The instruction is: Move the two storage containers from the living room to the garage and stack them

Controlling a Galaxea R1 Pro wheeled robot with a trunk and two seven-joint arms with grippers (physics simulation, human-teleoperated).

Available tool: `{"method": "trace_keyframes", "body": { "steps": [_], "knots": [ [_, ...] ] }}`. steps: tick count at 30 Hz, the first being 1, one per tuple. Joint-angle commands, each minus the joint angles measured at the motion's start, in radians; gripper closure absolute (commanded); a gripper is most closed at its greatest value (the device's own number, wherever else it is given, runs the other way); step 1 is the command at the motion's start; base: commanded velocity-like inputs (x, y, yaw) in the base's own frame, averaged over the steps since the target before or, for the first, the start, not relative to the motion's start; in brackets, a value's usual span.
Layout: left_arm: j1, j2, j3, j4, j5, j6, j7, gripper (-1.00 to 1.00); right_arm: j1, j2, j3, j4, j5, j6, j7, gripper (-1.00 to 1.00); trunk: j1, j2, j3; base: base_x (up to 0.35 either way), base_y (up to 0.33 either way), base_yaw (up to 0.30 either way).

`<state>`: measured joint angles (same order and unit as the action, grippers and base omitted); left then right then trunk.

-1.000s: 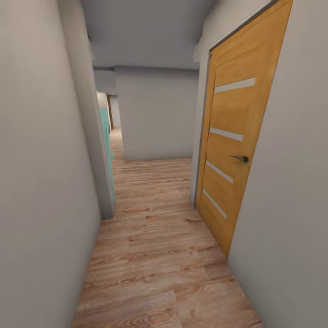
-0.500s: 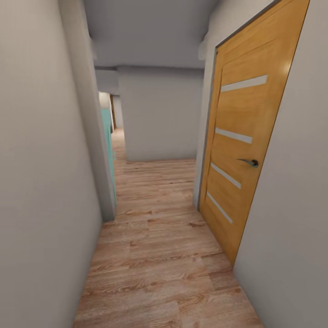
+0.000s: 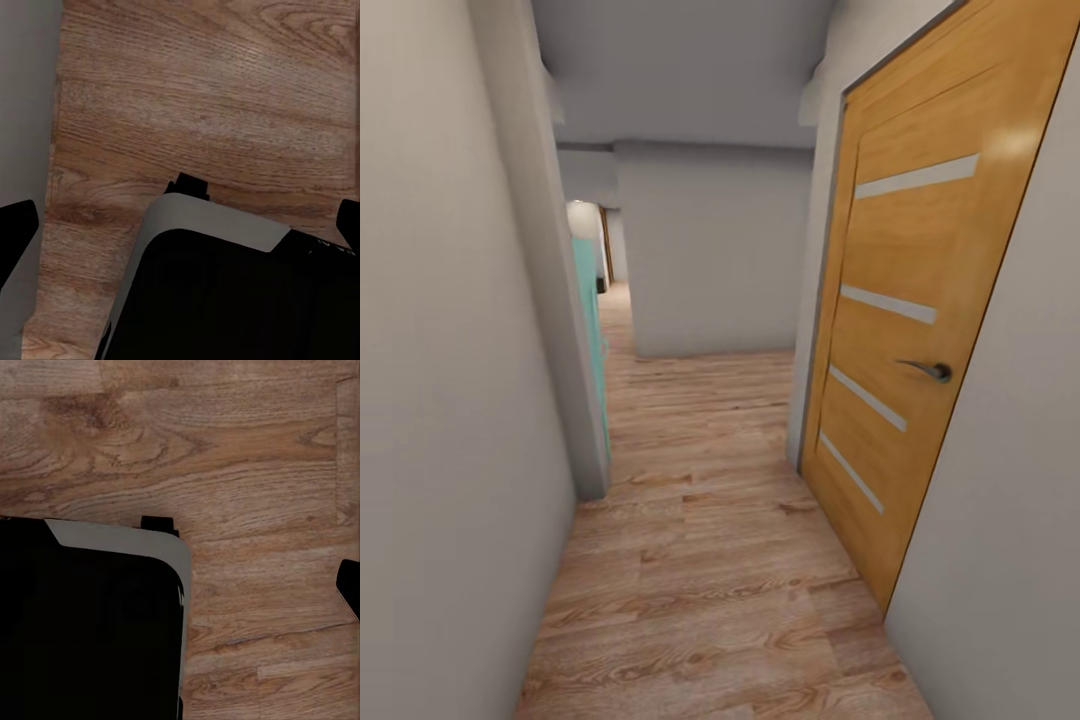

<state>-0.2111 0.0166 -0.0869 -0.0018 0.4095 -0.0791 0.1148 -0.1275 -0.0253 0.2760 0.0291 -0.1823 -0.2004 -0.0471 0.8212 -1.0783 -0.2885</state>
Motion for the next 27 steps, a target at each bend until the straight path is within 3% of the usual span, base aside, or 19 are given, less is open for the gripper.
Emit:
{"method": "trace_keyframes", "body": {
  "steps": [1,18,27],
  "knots": [
    [-0.001,0.0,-0.009,0.0,0.008,-0.002,0.002,-1.0,-0.001,0.001,0.008,0.003,-0.009,-0.006,0.0,-1.0,0.001,-0.001,-0.001,0.318,0.0,0.0],
    [-0.001,0.0,-0.008,0.0,0.008,-0.001,0.002,-1.0,-0.001,0.003,-0.009,0.003,-0.021,-0.007,0.0,-1.0,0.001,-0.001,-0.001,0.319,0.0,0.004],
    [-0.001,0.0,-0.008,0.0,0.008,-0.001,0.002,-1.0,-0.001,0.002,-0.011,0.003,-0.021,-0.007,-0.001,-1.0,0.001,-0.001,-0.001,0.319,0.0,0.206]
  ]
}}
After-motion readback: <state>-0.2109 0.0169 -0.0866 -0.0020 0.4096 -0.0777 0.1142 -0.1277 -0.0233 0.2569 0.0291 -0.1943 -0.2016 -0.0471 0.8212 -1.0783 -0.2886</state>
